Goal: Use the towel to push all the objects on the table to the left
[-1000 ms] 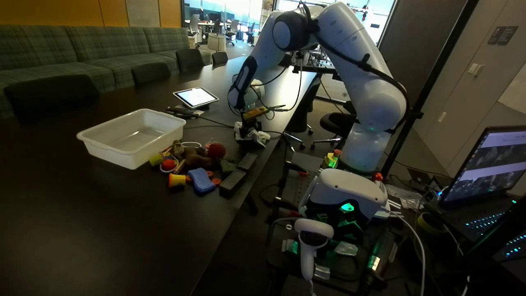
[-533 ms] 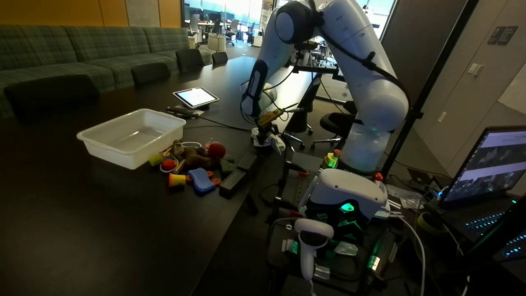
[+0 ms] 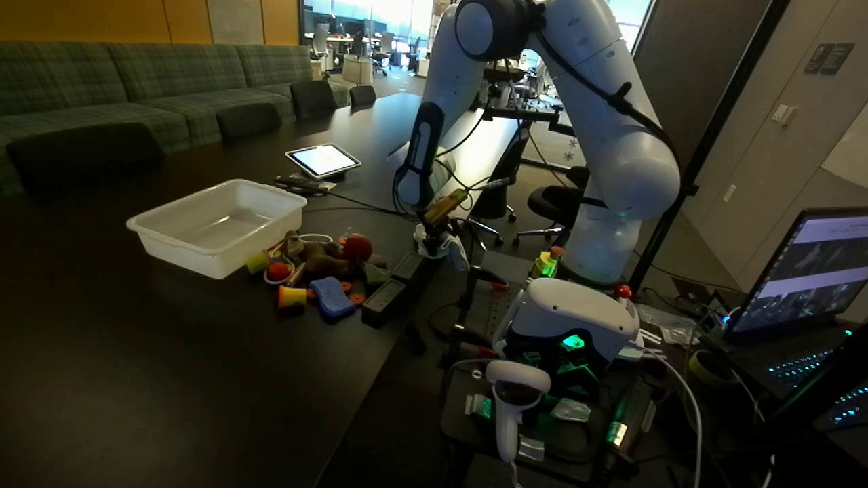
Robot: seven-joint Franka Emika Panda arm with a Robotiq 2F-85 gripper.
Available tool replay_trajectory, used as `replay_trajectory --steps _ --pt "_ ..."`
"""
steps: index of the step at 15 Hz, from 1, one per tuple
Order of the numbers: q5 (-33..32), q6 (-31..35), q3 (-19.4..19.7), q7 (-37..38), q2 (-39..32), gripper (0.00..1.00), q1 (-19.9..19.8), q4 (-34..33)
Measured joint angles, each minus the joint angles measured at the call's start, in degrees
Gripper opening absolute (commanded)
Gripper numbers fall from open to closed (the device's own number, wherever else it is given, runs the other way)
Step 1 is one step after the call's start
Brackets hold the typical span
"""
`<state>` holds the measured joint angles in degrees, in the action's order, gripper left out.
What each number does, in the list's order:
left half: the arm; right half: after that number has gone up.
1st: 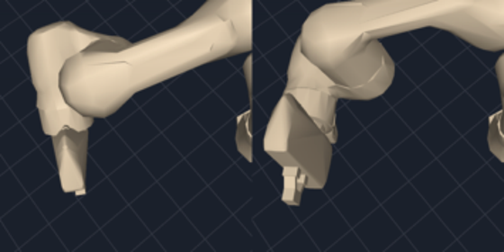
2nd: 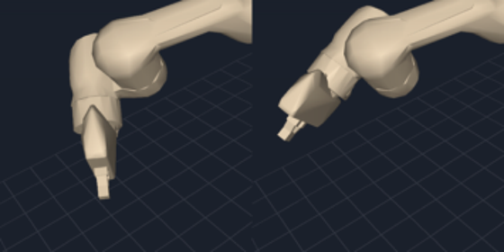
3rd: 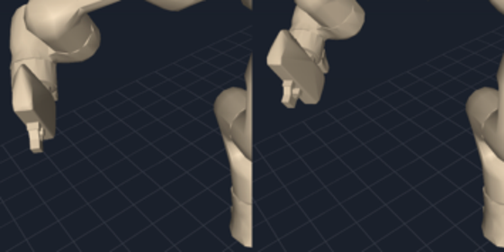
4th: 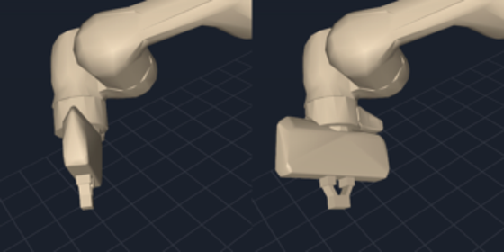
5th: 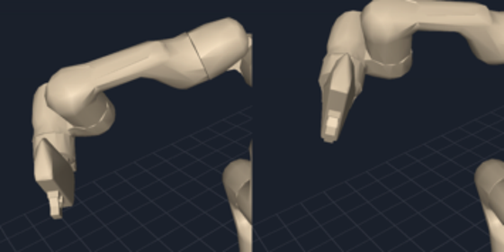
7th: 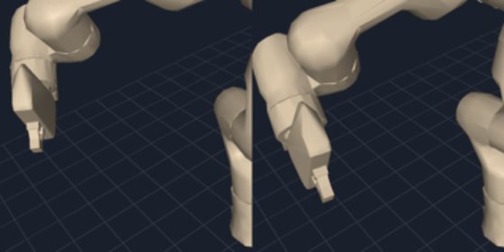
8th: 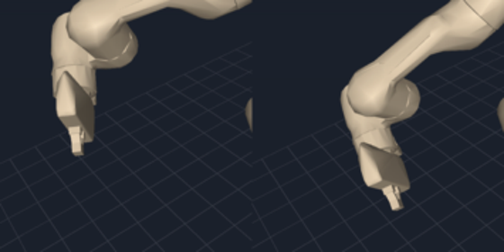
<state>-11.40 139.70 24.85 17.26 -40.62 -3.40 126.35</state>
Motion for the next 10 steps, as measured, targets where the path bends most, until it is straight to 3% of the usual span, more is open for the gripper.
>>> replay_trajectory --steps 10 --pt "-0.04 -1.43 -9.78 1.81 6.89 0.03 10.49 8.86"
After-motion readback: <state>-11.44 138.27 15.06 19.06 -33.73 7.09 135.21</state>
